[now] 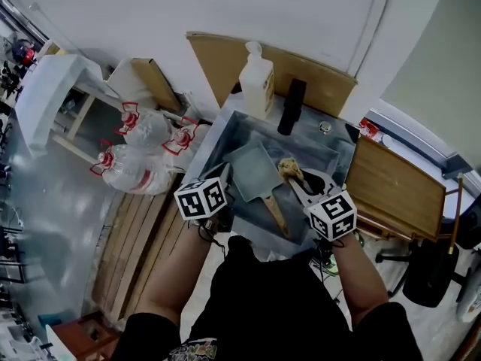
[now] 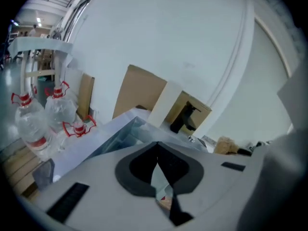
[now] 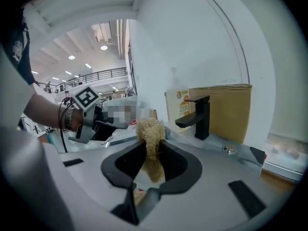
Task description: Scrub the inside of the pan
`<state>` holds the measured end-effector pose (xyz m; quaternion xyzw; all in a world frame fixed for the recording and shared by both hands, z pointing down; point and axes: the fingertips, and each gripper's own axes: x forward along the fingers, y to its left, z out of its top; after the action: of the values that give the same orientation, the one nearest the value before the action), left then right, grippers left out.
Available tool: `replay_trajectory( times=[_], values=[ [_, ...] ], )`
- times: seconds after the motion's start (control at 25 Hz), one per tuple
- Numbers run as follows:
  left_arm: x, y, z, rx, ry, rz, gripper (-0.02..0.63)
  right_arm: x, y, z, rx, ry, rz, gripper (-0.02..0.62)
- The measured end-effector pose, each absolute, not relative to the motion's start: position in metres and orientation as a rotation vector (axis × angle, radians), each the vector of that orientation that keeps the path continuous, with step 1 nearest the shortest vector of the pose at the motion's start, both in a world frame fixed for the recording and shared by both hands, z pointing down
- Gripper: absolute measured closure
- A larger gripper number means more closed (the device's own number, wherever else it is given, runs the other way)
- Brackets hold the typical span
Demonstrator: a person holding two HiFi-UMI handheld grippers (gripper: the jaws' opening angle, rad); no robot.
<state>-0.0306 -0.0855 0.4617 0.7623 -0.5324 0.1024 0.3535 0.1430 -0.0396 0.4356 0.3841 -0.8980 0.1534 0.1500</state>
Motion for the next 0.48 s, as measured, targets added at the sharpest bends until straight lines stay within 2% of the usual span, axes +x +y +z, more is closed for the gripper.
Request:
replay_trajectory(
  times=[0.48],
  values=[
    [-0.012,-0.007,0.383,2.406,-1.436,0.309,0.597,0.133,-0.015,0.407,1.125,-2.637,0.452,0.499]
  ],
)
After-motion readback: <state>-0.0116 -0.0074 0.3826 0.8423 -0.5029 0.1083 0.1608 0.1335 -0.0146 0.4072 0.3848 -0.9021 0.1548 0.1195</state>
